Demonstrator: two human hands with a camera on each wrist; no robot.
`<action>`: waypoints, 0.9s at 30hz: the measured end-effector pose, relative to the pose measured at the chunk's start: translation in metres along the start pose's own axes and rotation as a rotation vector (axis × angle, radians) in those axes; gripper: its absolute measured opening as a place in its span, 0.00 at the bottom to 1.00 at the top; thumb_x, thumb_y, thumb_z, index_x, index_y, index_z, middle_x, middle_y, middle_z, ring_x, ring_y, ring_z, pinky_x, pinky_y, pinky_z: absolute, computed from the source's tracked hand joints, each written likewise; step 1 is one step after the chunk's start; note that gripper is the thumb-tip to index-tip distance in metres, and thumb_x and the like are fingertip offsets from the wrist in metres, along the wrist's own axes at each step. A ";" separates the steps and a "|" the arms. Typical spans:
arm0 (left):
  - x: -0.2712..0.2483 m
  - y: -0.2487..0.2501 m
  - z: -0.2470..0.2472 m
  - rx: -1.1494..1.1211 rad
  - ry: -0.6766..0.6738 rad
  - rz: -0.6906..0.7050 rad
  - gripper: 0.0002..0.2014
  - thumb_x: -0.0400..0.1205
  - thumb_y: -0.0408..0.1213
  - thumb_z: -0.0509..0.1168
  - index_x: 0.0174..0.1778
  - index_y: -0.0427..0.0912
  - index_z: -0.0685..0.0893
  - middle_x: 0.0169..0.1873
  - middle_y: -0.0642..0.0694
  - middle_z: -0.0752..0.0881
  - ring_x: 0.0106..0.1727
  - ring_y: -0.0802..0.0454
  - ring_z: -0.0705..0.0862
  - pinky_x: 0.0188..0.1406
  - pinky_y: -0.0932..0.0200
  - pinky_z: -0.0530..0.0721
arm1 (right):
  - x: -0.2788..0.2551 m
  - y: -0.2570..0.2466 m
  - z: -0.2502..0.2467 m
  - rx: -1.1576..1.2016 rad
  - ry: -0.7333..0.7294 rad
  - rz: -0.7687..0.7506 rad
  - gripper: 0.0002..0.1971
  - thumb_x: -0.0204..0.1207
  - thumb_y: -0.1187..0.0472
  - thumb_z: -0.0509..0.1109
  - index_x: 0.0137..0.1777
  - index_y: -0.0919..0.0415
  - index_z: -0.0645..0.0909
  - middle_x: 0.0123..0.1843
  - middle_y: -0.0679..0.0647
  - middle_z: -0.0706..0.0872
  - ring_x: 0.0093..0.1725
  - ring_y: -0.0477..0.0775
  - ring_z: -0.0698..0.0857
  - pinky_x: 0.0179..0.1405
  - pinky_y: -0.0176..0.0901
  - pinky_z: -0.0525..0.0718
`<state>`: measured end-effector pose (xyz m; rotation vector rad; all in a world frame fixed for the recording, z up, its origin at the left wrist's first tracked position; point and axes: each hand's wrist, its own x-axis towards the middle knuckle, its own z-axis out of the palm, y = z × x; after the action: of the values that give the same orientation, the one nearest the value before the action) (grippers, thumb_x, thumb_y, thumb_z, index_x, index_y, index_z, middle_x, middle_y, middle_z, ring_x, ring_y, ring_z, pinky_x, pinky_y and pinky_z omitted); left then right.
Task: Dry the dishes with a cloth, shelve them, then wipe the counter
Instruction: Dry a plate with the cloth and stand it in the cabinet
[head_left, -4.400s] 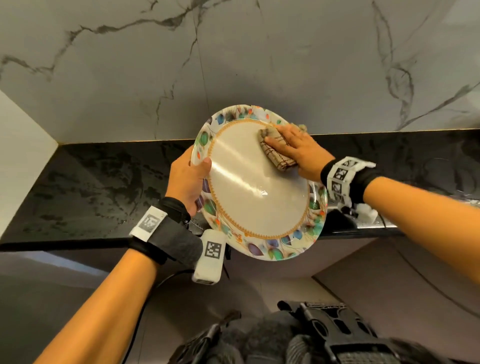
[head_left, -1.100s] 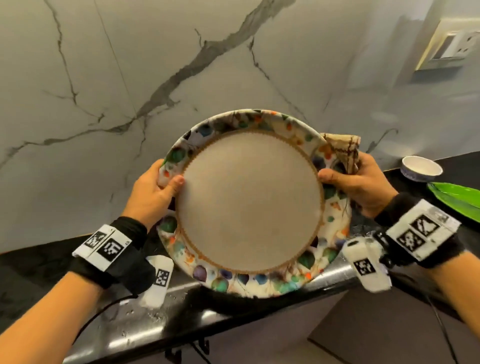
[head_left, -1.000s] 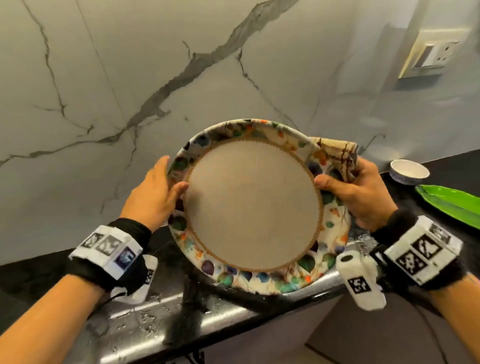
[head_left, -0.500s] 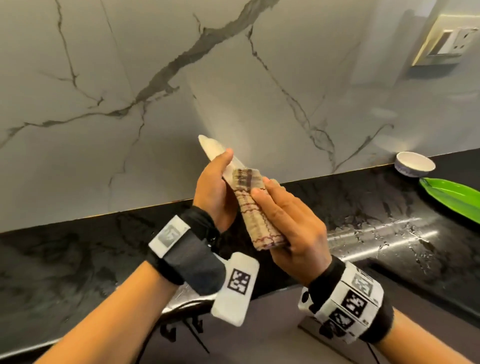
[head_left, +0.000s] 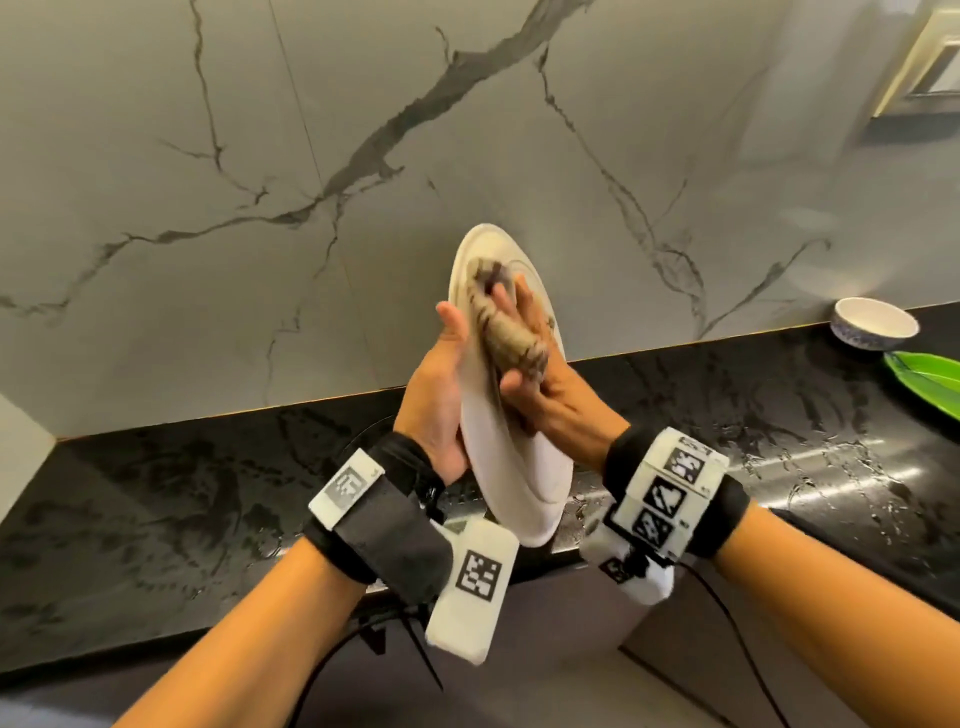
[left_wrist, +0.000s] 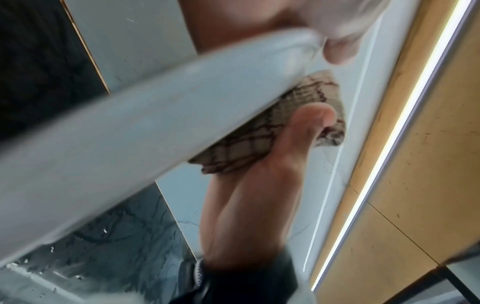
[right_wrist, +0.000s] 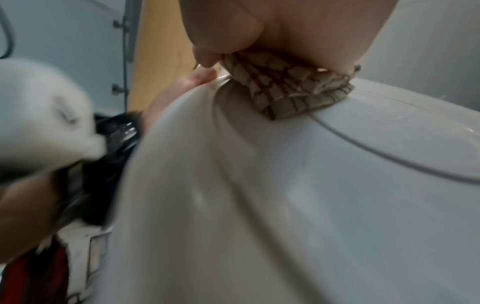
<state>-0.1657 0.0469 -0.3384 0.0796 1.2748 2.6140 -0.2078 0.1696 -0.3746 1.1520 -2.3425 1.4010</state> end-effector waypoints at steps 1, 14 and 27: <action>-0.003 -0.001 -0.001 0.039 -0.012 0.021 0.33 0.78 0.61 0.52 0.73 0.44 0.73 0.65 0.43 0.83 0.67 0.45 0.82 0.68 0.44 0.78 | 0.013 0.005 -0.003 0.005 0.052 0.026 0.40 0.70 0.24 0.44 0.77 0.44 0.44 0.82 0.44 0.40 0.80 0.37 0.34 0.82 0.53 0.35; -0.029 -0.018 -0.023 0.057 0.074 0.167 0.18 0.71 0.50 0.64 0.54 0.47 0.83 0.45 0.48 0.92 0.49 0.46 0.89 0.49 0.49 0.89 | -0.017 0.095 0.007 0.085 0.230 0.601 0.36 0.79 0.42 0.58 0.81 0.59 0.52 0.81 0.55 0.59 0.82 0.57 0.57 0.76 0.36 0.53; -0.044 -0.020 -0.025 -0.023 0.085 0.117 0.14 0.81 0.45 0.60 0.56 0.42 0.83 0.50 0.41 0.90 0.54 0.41 0.87 0.56 0.47 0.86 | -0.077 -0.032 0.063 0.096 0.175 0.301 0.39 0.65 0.20 0.46 0.77 0.29 0.51 0.83 0.36 0.40 0.82 0.41 0.34 0.82 0.57 0.35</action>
<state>-0.1235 0.0290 -0.3671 0.0411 1.3048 2.7574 -0.1184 0.1510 -0.4257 0.6817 -2.4178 1.6515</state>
